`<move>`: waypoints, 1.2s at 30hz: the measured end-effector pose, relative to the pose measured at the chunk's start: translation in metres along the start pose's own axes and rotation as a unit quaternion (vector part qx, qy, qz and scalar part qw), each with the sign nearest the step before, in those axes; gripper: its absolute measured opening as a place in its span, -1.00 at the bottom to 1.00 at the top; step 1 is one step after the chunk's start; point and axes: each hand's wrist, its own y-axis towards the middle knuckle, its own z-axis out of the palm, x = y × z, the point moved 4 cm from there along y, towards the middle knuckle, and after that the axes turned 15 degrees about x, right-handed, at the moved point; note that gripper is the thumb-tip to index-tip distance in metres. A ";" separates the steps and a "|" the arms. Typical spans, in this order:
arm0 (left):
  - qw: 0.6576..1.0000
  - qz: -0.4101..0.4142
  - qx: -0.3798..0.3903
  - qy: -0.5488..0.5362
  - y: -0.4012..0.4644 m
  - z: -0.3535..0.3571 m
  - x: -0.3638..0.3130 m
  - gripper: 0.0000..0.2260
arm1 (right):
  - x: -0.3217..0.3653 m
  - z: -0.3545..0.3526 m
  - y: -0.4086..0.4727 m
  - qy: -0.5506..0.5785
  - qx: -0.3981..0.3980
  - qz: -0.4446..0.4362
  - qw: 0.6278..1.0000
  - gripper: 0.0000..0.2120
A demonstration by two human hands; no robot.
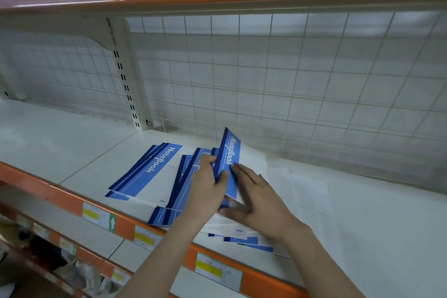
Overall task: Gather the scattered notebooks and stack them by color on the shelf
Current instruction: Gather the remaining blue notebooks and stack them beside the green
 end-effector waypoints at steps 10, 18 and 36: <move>0.987 -0.037 0.010 0.156 -0.005 -0.003 0.015 -0.62 | -0.005 -0.006 -0.004 0.093 -0.016 0.025 0.995 -0.44; 0.990 -0.054 0.034 0.124 0.000 0.012 0.022 -0.38 | -0.004 -0.002 -0.002 0.095 -0.002 0.014 0.995 -0.44; 0.985 -0.052 -0.047 0.157 -0.006 -0.027 0.031 -0.67 | -0.001 -0.001 -0.002 0.119 -0.032 0.014 0.992 -0.43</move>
